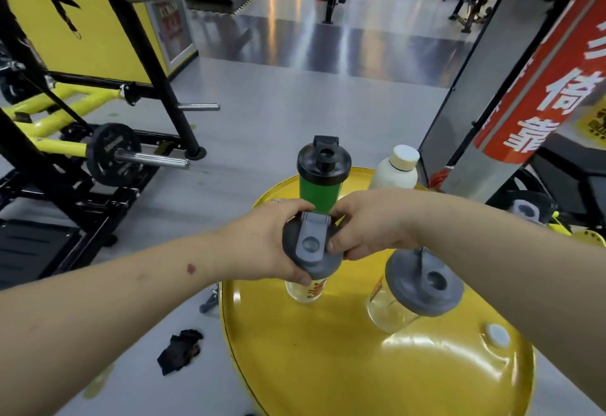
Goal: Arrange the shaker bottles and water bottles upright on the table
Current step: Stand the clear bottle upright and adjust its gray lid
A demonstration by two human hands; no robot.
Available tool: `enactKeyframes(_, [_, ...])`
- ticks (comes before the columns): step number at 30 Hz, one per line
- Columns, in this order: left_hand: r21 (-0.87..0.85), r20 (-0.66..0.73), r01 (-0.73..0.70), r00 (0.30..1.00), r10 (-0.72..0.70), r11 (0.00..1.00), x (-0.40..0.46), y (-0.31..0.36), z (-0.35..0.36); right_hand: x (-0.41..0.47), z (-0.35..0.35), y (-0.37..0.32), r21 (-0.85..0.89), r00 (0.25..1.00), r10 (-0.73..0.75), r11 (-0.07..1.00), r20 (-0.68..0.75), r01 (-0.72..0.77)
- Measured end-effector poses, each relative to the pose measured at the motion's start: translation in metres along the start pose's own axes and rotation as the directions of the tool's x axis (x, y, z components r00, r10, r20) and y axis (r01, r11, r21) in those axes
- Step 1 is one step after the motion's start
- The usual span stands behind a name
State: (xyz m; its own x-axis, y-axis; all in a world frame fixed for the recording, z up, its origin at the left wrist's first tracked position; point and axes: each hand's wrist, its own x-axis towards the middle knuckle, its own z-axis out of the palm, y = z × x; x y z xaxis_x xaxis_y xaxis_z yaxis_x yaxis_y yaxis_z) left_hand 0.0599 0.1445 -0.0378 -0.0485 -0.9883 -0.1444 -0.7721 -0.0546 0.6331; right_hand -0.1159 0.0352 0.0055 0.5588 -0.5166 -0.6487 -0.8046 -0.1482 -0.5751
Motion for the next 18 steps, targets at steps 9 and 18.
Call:
enactKeyframes(9, [-0.168, -0.021, 0.037, 0.999, -0.042, 0.985, -0.005, 0.004, 0.01, -0.015, 0.001, 0.001, -0.115, 0.996, -0.062, 0.991, 0.056, 0.068])
enactKeyframes(18, [-0.118, 0.05, 0.011, 0.999, -0.005, 0.993, -0.003, -0.01, 0.011, -0.018, 0.005, -0.001, -0.139, 0.999, -0.049, 0.989, -0.012, 0.047])
